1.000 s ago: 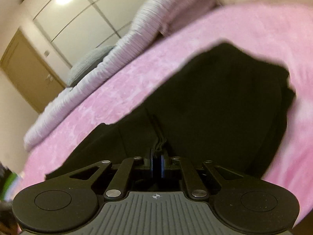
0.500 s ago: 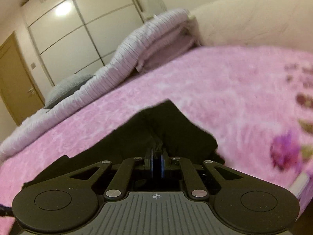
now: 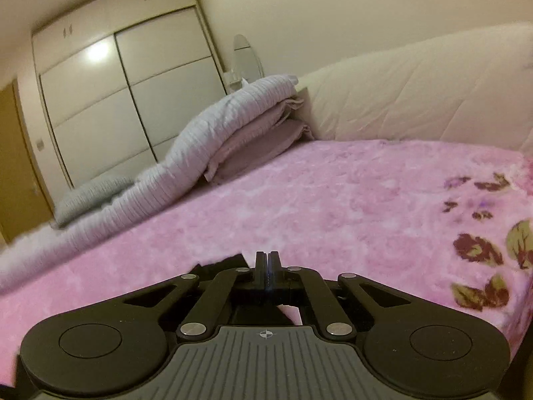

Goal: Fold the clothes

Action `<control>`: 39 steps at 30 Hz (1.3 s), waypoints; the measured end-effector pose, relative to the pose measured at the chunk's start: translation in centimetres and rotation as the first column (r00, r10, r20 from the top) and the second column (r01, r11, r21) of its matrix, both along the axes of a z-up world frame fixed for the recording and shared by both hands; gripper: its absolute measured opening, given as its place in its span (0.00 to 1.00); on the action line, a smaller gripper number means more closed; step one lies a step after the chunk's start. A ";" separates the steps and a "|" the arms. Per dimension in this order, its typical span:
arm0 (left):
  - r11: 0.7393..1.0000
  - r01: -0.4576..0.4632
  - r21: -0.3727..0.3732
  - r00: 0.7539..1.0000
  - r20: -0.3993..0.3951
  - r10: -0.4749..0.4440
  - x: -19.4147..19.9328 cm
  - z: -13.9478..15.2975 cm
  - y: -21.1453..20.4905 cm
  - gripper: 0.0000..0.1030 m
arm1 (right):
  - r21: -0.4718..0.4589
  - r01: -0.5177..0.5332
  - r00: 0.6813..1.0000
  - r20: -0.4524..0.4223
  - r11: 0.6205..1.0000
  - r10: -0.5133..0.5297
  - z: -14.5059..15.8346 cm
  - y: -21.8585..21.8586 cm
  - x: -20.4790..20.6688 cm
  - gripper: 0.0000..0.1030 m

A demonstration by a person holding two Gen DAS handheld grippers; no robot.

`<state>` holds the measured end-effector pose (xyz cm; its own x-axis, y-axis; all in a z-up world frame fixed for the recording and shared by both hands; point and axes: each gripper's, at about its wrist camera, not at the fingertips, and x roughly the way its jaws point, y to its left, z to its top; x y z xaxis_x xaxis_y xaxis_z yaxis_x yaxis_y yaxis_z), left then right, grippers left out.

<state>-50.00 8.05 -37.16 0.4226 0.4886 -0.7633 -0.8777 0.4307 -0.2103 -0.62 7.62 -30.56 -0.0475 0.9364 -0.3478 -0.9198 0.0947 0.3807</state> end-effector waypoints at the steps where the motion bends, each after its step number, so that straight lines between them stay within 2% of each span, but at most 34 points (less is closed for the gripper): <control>1: 1.000 -0.001 0.001 1.000 0.003 0.001 0.1 0.0 0.0 0.21 | -0.010 -0.022 0.995 -0.100 1.000 0.021 -0.4 -0.1 0.7 0.00; 2: 1.000 -0.001 0.003 1.000 0.006 0.001 0.1 -0.1 0.0 0.21 | -0.019 -0.045 0.979 -0.200 0.999 0.040 -0.8 -0.2 1.4 0.00; 3: 1.000 -0.004 0.003 1.000 0.009 0.004 0.1 -0.1 -0.1 0.21 | -0.027 -0.069 0.947 -0.316 0.997 0.058 -1.5 -0.3 2.0 0.01; 6: 1.000 -0.008 0.001 1.000 0.014 0.008 0.1 -0.1 -0.2 0.21 | -0.041 -0.107 0.859 -0.507 0.993 0.071 -3.1 -1.2 2.0 0.03; 7: 1.000 -0.007 0.000 1.000 0.013 0.007 0.1 -0.1 -0.2 0.21 | -0.040 -0.111 0.839 -0.539 0.993 0.072 -3.5 -1.5 1.9 0.05; 8: 1.000 -0.006 0.001 1.000 0.011 0.006 0.1 0.0 -0.2 0.21 | -0.051 -0.110 0.820 -0.568 0.993 0.062 -3.9 -1.6 1.9 0.12; 10: 1.000 -0.006 0.004 1.000 0.006 0.006 0.1 0.2 -0.2 0.21 | -0.071 -0.105 0.788 -0.614 0.992 0.040 -4.5 -1.5 2.1 0.28; 11: 1.000 -0.006 0.005 1.000 0.004 0.006 0.1 0.3 -0.1 0.21 | -0.080 -0.094 0.776 -0.630 0.992 0.023 -4.8 -1.6 2.2 0.40; 12: 1.000 -0.009 0.006 1.000 0.007 0.009 0.0 0.3 -0.2 0.21 | -0.085 -0.086 0.767 -0.642 0.993 0.011 -5.0 -1.6 2.3 0.43; 15: 1.000 -0.018 0.005 1.000 0.014 0.018 -0.2 0.2 -0.2 0.21 | -0.100 -0.079 0.750 -0.662 0.992 -0.007 -5.3 -1.5 2.8 0.43; 17: 1.000 -0.021 0.003 1.000 0.016 0.021 -0.3 0.1 -0.3 0.21 | -0.122 -0.077 0.758 -0.652 0.990 -0.021 -5.2 -1.3 3.0 0.43; 19: 1.000 -0.020 0.003 1.000 0.019 0.020 -0.3 0.1 -0.3 0.21 | -0.118 -0.084 0.751 -0.660 0.989 -0.015 -5.1 -1.5 3.0 0.43; 26: 1.000 -0.017 0.000 1.000 0.024 0.017 -0.6 0.0 -0.1 0.21 | -0.153 -0.106 0.805 -0.593 0.983 -0.005 -5.5 0.2 2.0 0.42; 27: 1.000 -0.018 0.000 1.000 0.026 0.018 -0.7 -0.1 -0.1 0.21 | -0.152 -0.110 0.816 -0.578 0.982 0.002 -5.5 0.5 1.7 0.33; 28: 1.000 -0.020 -0.001 0.999 0.029 0.020 -0.7 -0.1 -0.1 0.21 | -0.152 -0.111 0.845 -0.535 0.982 0.013 -5.1 0.8 1.1 0.11; 31: 1.000 -0.026 0.002 0.999 0.033 0.026 -0.7 0.0 -0.1 0.21 | -0.110 -0.132 0.926 -0.367 0.985 0.084 -2.9 1.3 -0.8 0.07; 33: 1.000 -0.030 0.003 0.999 0.037 0.030 -0.7 0.0 -0.1 0.21 | -0.079 -0.145 0.969 -0.213 0.986 0.126 -1.1 1.3 -2.6 0.06; 37: 0.999 -0.035 0.011 0.998 0.049 0.035 -0.6 0.1 0.0 0.21 | -0.011 -0.135 0.984 -0.123 0.991 0.132 0.5 0.8 -3.3 0.05; 39: 0.999 -0.035 0.014 0.998 0.053 0.034 -0.6 0.2 0.1 0.21 | 0.002 -0.094 0.991 -0.098 0.996 0.094 0.3 0.5 -3.0 0.05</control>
<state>-50.60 8.14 -36.94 0.4451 0.5147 -0.7328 -0.8798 0.4041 -0.2505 -3.60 8.13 -30.29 -0.1688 0.9255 -0.3392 -0.8832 0.0107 0.4689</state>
